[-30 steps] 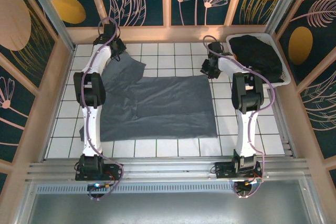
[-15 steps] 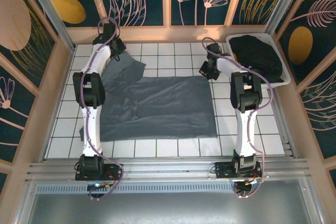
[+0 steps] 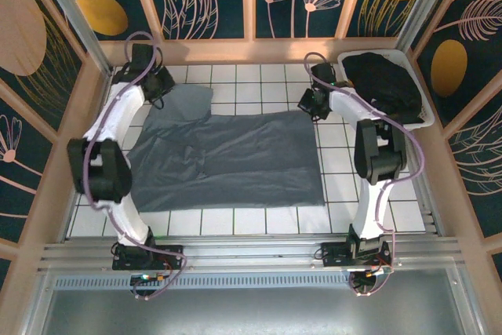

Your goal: Fold and stack the t-shirts

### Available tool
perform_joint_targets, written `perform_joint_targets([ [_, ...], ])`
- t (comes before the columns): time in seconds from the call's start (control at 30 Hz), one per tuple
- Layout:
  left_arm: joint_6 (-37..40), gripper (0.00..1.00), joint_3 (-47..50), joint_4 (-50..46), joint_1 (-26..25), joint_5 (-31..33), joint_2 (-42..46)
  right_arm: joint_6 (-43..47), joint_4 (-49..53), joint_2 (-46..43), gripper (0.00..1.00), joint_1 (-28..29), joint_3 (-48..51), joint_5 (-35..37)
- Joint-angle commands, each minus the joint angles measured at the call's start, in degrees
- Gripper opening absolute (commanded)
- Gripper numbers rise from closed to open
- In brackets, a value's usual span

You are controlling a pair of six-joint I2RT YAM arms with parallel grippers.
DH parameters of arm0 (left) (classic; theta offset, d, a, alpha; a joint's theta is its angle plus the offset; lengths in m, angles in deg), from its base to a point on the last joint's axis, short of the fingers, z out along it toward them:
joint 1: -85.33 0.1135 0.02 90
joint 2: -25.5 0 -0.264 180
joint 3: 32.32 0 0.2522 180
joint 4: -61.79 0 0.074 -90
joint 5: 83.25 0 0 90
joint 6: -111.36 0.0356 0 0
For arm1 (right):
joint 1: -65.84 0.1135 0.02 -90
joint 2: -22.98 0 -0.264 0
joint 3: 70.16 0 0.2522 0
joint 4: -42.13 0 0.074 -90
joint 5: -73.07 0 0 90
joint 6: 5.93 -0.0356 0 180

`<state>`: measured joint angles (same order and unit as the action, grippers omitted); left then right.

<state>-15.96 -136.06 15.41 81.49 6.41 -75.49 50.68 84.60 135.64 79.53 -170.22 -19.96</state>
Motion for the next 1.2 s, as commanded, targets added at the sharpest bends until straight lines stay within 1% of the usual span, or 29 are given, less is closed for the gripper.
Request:
perform_joint_targets([
  [0.0,-3.46,0.00,10.17,1.42,-0.03,4.43,10.84,-0.93,-1.49,-5.86,0.00,1.03,5.91,0.43],
  [0.1,-6.08,0.00,19.32,0.38,-0.04,9.48,20.55,-2.27,-2.73,-10.53,0.00,1.55,12.65,0.49],
  [0.23,-7.82,0.00,27.69,-3.38,0.14,16.14,30.83,-3.43,-4.02,-16.29,0.00,1.93,21.99,1.16],
  [0.33,-8.94,0.00,33.79,-4.01,0.23,17.02,37.27,-3.40,-5.20,-17.99,0.00,1.53,27.45,0.45],
  [0.43,-11.97,0.00,39.08,-6.86,0.23,18.97,40.97,-3.00,-5.68,-17.96,0.00,1.14,29.27,0.27],
  [0.57,-16.91,0.00,41.82,-9.98,0.23,23.18,45.95,-2.89,-5.18,-17.68,0.00,0.21,28.61,0.59],
  [0.73,-19.22,0.00,40.99,-12.10,0.23,26.94,48.52,-2.13,-3.80,-18.16,0.00,0.25,26.41,1.00],
  [0.87,-21.50,0.00,40.26,-15.58,0.23,29.66,49.84,-2.12,-2.31,-19.78,0.00,0.60,26.57,1.35],
  [0.97,-22.84,0.00,40.99,-16.77,0.23,30.65,50.95,-2.53,-1.59,-21.65,0.00,1.34,28.18,1.13],
  [1.03,-23.78,0.00,41.77,-19.53,0.23,30.67,51.24,-3.10,-0.93,-22.64,0.00,1.94,29.67,1.09],
  [1.17,-26.54,0.00,43.48,-22.13,0.23,31.07,51.92,-4.80,-0.58,-25.00,0.00,3.35,34.10,1.57],
])
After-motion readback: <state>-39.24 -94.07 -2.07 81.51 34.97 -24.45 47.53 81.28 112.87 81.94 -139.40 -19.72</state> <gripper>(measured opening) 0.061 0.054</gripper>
